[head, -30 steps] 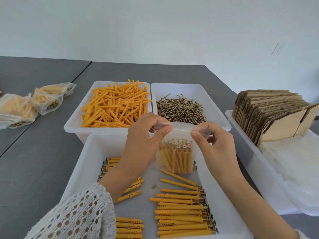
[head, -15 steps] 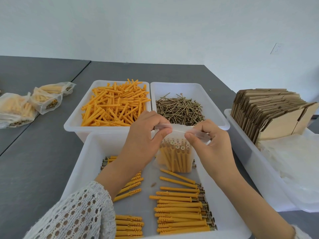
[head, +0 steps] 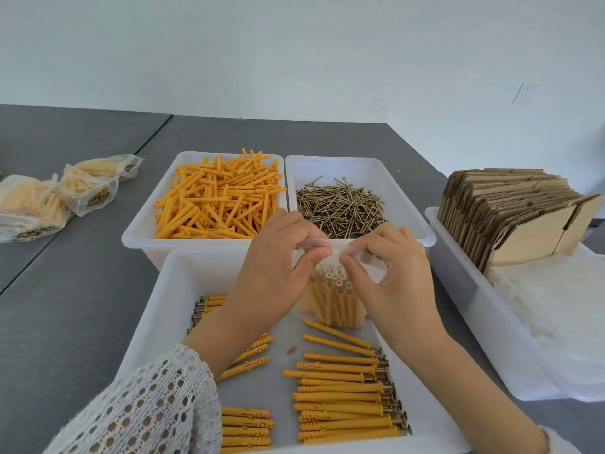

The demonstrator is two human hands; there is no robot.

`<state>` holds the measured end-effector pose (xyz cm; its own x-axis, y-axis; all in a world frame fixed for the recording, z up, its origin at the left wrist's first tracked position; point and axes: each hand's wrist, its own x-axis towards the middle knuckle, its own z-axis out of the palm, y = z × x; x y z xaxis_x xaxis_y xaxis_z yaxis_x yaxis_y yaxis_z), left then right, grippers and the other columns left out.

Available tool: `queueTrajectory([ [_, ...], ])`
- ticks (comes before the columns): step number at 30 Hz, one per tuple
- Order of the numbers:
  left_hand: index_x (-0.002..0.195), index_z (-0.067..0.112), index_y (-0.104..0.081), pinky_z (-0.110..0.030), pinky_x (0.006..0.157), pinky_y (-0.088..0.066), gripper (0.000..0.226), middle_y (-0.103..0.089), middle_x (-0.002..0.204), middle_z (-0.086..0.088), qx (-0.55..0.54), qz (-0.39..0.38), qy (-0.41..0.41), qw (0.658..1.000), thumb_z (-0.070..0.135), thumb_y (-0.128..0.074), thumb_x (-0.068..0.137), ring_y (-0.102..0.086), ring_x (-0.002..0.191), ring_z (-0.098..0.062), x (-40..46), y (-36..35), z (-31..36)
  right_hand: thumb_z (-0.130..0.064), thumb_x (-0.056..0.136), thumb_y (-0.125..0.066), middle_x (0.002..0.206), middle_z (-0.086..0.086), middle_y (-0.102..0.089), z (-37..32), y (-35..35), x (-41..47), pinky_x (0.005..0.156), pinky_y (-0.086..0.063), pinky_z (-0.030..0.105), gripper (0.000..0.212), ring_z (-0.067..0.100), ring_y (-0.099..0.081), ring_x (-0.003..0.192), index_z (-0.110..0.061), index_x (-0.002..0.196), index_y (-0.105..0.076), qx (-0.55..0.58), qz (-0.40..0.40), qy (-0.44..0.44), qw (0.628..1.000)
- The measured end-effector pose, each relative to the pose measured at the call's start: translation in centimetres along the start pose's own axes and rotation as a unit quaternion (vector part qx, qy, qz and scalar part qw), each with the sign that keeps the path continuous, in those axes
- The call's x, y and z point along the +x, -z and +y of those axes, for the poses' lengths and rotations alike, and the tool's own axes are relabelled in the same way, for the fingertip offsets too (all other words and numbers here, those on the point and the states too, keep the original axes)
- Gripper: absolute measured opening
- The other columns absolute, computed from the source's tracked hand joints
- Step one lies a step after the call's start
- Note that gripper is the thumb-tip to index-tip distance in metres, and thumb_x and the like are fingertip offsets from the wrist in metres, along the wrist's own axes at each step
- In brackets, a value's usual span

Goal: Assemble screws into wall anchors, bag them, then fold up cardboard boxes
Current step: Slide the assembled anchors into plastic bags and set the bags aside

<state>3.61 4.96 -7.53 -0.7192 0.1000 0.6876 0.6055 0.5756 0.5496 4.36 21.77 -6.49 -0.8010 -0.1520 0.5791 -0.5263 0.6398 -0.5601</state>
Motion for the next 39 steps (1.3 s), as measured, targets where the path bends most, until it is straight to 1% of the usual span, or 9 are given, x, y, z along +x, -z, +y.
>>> queueTrajectory([
  [3, 0.087, 0.017, -0.070, -0.015, 0.079, -0.035, 0.003, -0.050, 0.081, 0.021, 0.001, -0.010, -0.010, 1.000, 0.014, -0.070, 0.088, -0.045, 0.084, -0.003, 0.0, 0.1, 0.0, -0.011, 0.083, -0.075, 0.076, -0.004, -0.057, 0.0, 0.1, 0.0, 0.075, -0.040, 0.046, 0.015, 0.021, -0.047, 0.082, -0.016, 0.072, -0.066, 0.003, -0.001, 0.003, 1.000],
  [8, 0.088, 0.013, -0.072, -0.018, 0.078, -0.036, 0.001, -0.057, 0.082, 0.005, 0.015, -0.048, -0.027, 0.998, 0.012, -0.072, 0.088, -0.045, 0.085, -0.015, -0.1, -0.2, 0.2, -0.010, 0.084, -0.074, 0.074, -0.007, -0.053, -0.2, 0.0, -0.2, 0.075, -0.035, 0.037, 0.018, 0.018, -0.045, 0.079, -0.017, 0.071, -0.064, -0.027, -0.007, 0.026, 0.999],
  [14, 0.073, 0.010, -0.064, -0.019, 0.071, -0.032, 0.015, -0.051, 0.072, 0.001, -0.002, -0.044, -0.028, 0.999, 0.005, -0.073, 0.084, -0.042, 0.078, -0.016, 0.0, 0.2, 0.5, -0.014, 0.086, -0.072, 0.078, -0.007, -0.053, 0.1, -0.3, -0.4, 0.072, -0.032, 0.034, 0.011, 0.019, -0.045, 0.080, -0.016, 0.078, -0.065, -0.093, 0.008, 0.062, 0.994],
  [18, 0.076, 0.010, -0.069, -0.018, 0.071, -0.034, 0.011, -0.051, 0.071, 0.006, -0.030, -0.046, -0.003, 0.998, 0.006, -0.075, 0.085, -0.045, 0.078, -0.012, 0.0, 0.3, 0.6, -0.022, 0.090, -0.062, 0.078, -0.006, -0.053, 0.2, -0.4, -0.5, 0.070, -0.030, 0.031, 0.012, 0.018, -0.043, 0.079, -0.017, 0.080, -0.063, -0.132, 0.027, 0.099, 0.986],
  [21, 0.082, 0.016, -0.075, -0.017, 0.073, -0.038, 0.005, -0.058, 0.075, 0.009, -0.053, -0.055, 0.018, 0.997, 0.012, -0.076, 0.085, -0.050, 0.081, -0.009, 0.3, 0.7, 0.4, -0.021, 0.092, -0.060, 0.079, -0.007, -0.053, 0.4, -0.3, -0.2, 0.071, -0.025, 0.028, 0.013, 0.016, -0.042, 0.079, -0.017, 0.079, -0.061, -0.136, 0.035, 0.099, 0.985],
  [27, 0.076, 0.013, -0.068, -0.015, 0.074, -0.040, 0.012, -0.059, 0.075, 0.003, -0.056, -0.043, 0.055, 0.996, 0.011, -0.076, 0.086, -0.052, 0.080, -0.012, 0.5, 1.5, -0.1, -0.020, 0.091, -0.058, 0.080, -0.007, -0.055, 0.5, 0.0, -0.2, 0.072, -0.027, 0.031, 0.013, 0.018, -0.044, 0.081, -0.018, 0.079, -0.061, -0.139, 0.035, 0.083, 0.986],
  [31, 0.072, 0.007, -0.064, -0.023, 0.073, -0.040, 0.018, -0.055, 0.071, 0.000, -0.055, -0.046, 0.041, 0.997, 0.008, -0.074, 0.086, -0.048, 0.075, -0.015, 0.4, 1.3, 0.0, -0.024, 0.089, -0.061, 0.085, -0.005, -0.058, 0.1, -0.1, -0.1, 0.075, -0.025, 0.029, 0.009, 0.021, -0.048, 0.083, -0.018, 0.087, -0.067, -0.183, 0.029, 0.117, 0.976],
  [33, 0.072, 0.006, -0.065, -0.021, 0.071, -0.037, 0.017, -0.052, 0.071, 0.001, -0.063, -0.052, 0.032, 0.996, 0.012, -0.072, 0.087, -0.045, 0.075, -0.013, 0.2, 1.2, 0.2, -0.024, 0.088, -0.064, 0.087, -0.003, -0.060, -0.2, -0.4, 0.0, 0.076, -0.026, 0.028, 0.008, 0.023, -0.050, 0.084, -0.017, 0.088, -0.069, -0.202, 0.016, 0.141, 0.969],
  [39, 0.073, 0.006, -0.063, -0.020, 0.071, -0.034, 0.018, -0.051, 0.072, -0.001, -0.047, -0.062, -0.009, 0.997, 0.011, -0.071, 0.088, -0.043, 0.075, -0.015, 0.4, 1.2, 0.3, -0.017, 0.087, -0.067, 0.083, -0.002, -0.059, 0.0, 0.9, 0.6, 0.073, -0.032, 0.036, 0.010, 0.026, -0.049, 0.080, -0.015, 0.077, -0.065, -0.226, -0.003, 0.147, 0.963],
])
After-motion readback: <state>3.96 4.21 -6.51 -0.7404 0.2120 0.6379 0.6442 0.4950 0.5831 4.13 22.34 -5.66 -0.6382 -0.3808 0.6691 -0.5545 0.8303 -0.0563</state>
